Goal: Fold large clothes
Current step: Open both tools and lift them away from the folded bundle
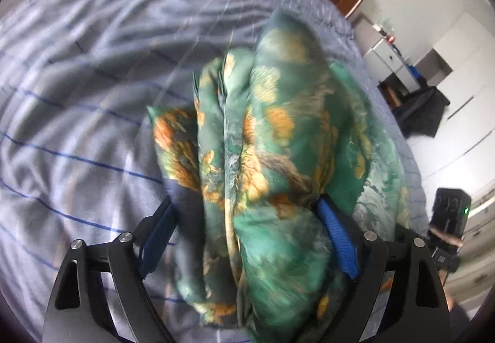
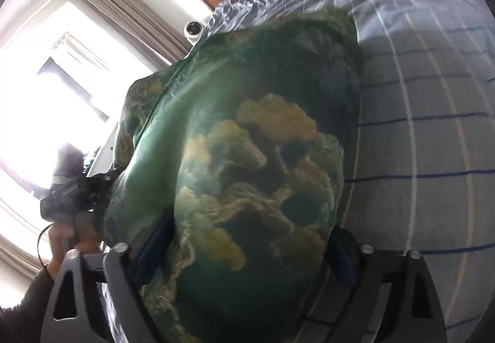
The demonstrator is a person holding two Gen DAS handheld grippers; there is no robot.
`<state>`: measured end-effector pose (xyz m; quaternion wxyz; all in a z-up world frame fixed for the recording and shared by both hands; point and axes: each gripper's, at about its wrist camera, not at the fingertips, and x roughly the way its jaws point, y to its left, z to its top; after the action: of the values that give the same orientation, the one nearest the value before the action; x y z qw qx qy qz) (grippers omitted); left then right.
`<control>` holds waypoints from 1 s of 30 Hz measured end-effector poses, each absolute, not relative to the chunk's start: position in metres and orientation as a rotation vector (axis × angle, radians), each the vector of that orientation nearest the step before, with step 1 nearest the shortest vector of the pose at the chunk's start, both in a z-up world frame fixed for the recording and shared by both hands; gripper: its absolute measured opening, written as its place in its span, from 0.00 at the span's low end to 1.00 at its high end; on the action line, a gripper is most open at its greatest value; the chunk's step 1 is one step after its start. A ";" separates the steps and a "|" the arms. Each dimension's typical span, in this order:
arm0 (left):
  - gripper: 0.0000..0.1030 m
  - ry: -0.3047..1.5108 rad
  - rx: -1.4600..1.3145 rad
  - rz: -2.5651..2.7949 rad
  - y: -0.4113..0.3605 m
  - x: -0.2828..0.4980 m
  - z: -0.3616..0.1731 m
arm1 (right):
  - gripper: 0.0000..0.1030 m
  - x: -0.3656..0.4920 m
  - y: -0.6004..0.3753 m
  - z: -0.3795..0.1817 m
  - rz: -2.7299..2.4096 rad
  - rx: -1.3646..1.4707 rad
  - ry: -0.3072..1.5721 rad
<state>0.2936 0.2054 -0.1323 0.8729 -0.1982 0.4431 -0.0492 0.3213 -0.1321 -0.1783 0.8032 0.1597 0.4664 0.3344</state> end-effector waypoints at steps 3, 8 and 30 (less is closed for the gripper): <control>0.92 0.803 -0.226 -0.035 0.188 0.264 -0.098 | 0.89 0.312 -0.135 -0.164 0.670 0.276 0.980; 0.99 0.631 0.034 0.097 0.152 0.207 -0.060 | 0.89 0.265 -0.138 -0.118 0.544 0.000 0.771; 1.00 0.709 -0.096 0.110 0.083 0.086 -0.050 | 0.97 0.075 -0.141 -0.036 0.254 -0.176 0.653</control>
<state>0.0863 0.0834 -0.0499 0.9352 -0.0471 0.3469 0.0539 0.0748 -0.1409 -0.0357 0.9355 -0.0860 0.3194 0.1242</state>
